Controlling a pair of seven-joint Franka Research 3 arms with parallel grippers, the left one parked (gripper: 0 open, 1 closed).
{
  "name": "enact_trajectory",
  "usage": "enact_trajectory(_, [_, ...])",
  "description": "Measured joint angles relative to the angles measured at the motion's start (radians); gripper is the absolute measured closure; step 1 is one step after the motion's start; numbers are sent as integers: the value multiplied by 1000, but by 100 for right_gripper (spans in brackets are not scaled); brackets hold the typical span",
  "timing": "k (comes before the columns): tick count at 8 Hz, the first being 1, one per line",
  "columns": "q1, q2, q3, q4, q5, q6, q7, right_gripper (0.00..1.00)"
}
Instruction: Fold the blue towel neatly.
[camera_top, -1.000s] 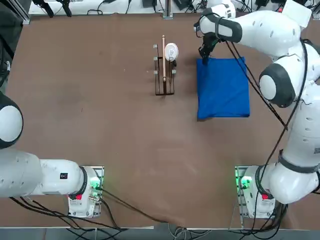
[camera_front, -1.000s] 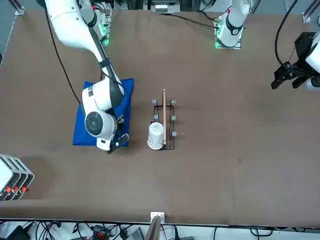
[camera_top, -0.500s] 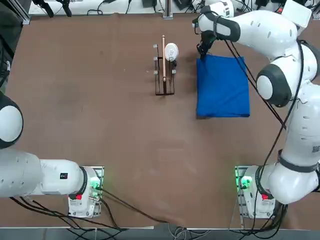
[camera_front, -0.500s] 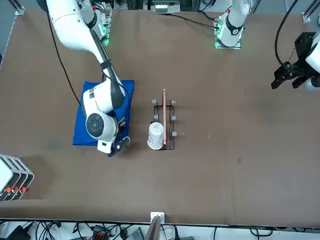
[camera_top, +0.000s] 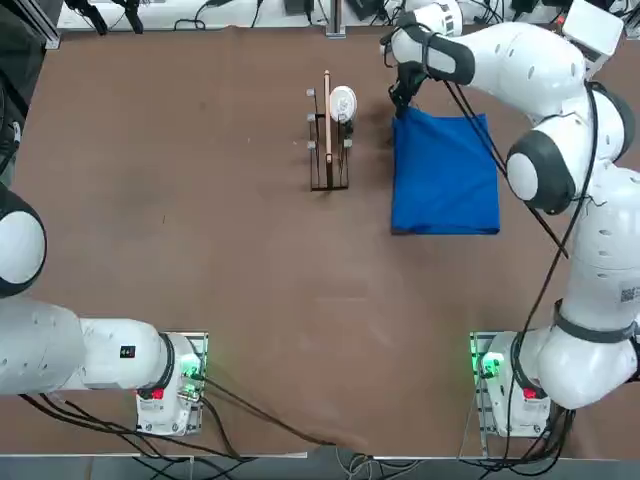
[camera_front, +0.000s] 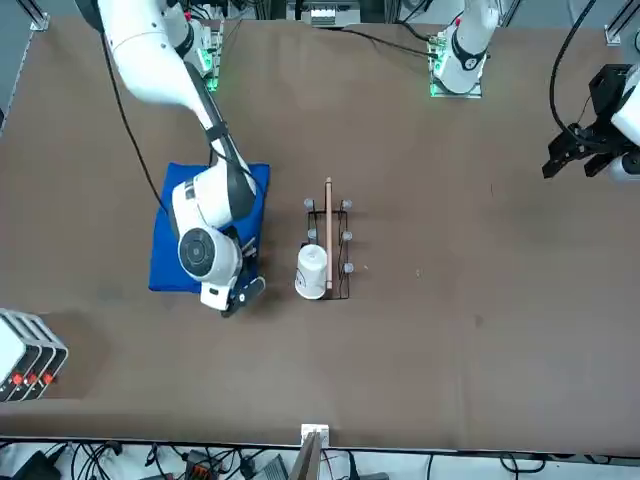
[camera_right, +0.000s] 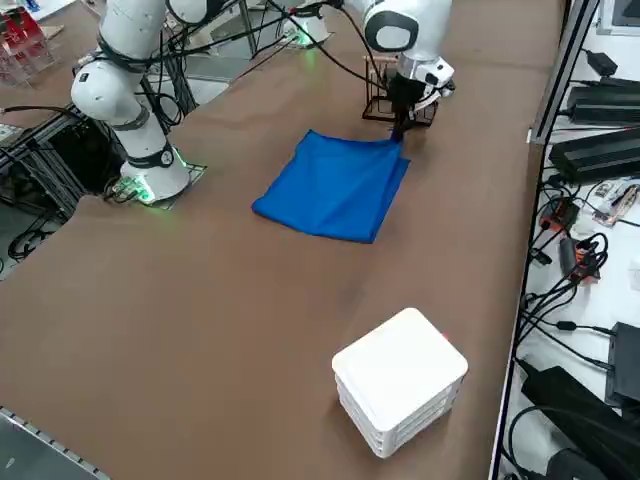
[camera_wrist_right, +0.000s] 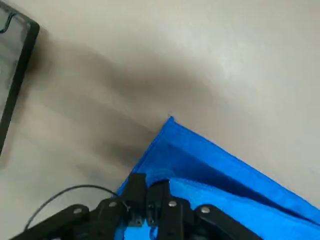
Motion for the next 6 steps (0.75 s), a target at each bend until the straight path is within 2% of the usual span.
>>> enact_trajectory(6, [6,36,0,38,0,23,16,97])
